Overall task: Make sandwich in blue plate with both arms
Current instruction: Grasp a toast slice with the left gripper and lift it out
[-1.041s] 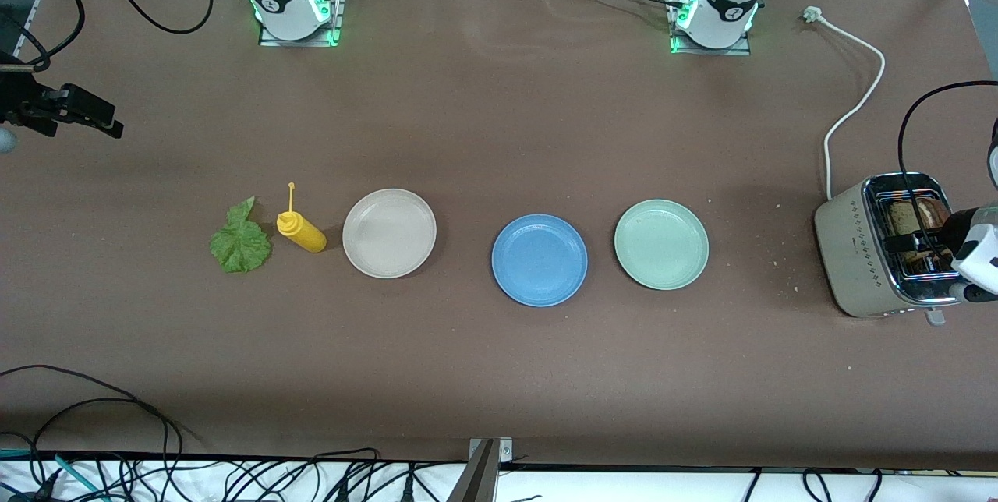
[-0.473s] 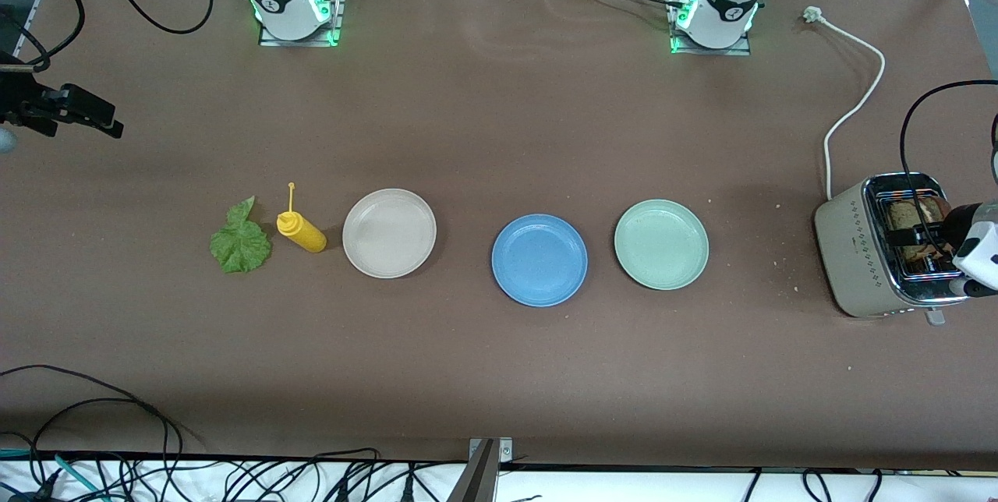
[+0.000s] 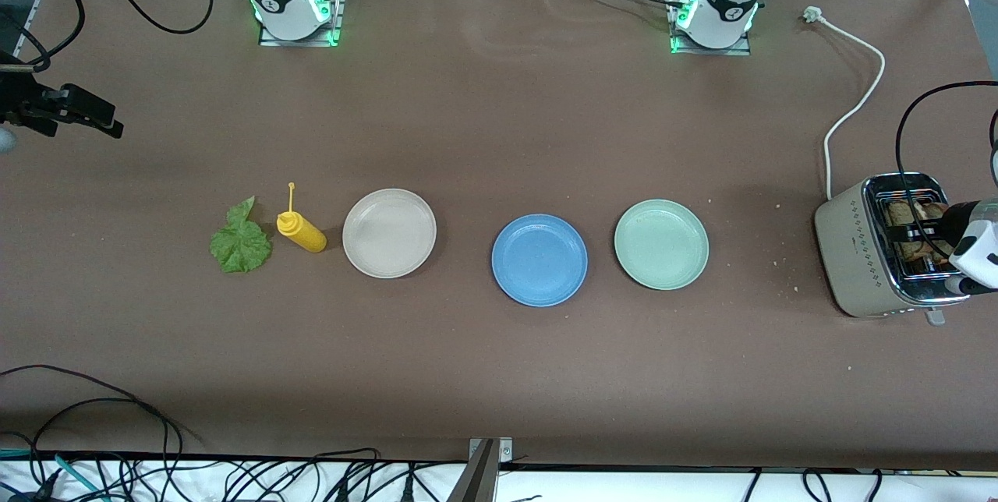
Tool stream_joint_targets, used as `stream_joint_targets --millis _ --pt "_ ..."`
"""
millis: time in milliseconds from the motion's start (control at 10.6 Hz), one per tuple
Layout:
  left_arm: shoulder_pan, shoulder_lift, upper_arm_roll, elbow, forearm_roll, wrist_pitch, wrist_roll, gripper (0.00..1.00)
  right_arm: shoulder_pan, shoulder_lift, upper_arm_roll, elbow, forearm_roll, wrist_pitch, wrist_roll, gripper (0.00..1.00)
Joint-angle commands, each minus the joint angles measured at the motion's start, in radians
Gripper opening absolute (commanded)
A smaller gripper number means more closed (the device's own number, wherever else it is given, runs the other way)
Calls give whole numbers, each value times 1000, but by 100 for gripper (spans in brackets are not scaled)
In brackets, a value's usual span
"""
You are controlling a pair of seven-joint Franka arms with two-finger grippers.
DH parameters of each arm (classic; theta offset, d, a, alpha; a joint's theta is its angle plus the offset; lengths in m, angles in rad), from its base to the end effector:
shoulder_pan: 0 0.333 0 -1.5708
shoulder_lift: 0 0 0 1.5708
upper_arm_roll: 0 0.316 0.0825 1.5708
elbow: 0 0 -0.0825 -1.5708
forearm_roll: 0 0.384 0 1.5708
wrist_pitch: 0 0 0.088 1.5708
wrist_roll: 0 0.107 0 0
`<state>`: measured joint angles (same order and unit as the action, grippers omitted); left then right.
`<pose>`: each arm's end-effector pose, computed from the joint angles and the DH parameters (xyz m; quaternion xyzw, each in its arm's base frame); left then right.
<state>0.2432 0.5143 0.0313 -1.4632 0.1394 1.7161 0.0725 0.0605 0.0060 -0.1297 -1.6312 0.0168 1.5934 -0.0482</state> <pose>0.6426 0.1911 0.3665 -0.9855 -0.0798 0.1409 0.0513 0.5550 -0.0365 0.5946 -0.9997 0.0109 0.0214 0.0093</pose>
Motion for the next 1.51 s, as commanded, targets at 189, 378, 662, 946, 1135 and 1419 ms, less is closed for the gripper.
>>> stream_joint_targets --millis 189,378,662,946,1135,1419 --pt "11 -39 -7 0 -4 -52 85 0 4 2 -4 21 8 -21 -4 100" --pt "11 -68 -7 3 -6 -95 85 0 4 2 -4 21 8 -21 -4 100" --pt "8 -172 -11 7 -3 -179 95 0 4 2 -4 21 8 -21 -4 100" --pt "7 -270 -21 7 -6 -196 147 0 2 2 -4 21 8 -21 -4 100" --pt "-5 -270 -27 33 -7 -196 147 0 2 2 -4 21 8 -20 -4 100" --pt "-28 -248 -56 43 -15 -193 133 0 2 2 -4 21 8 -20 -4 100"
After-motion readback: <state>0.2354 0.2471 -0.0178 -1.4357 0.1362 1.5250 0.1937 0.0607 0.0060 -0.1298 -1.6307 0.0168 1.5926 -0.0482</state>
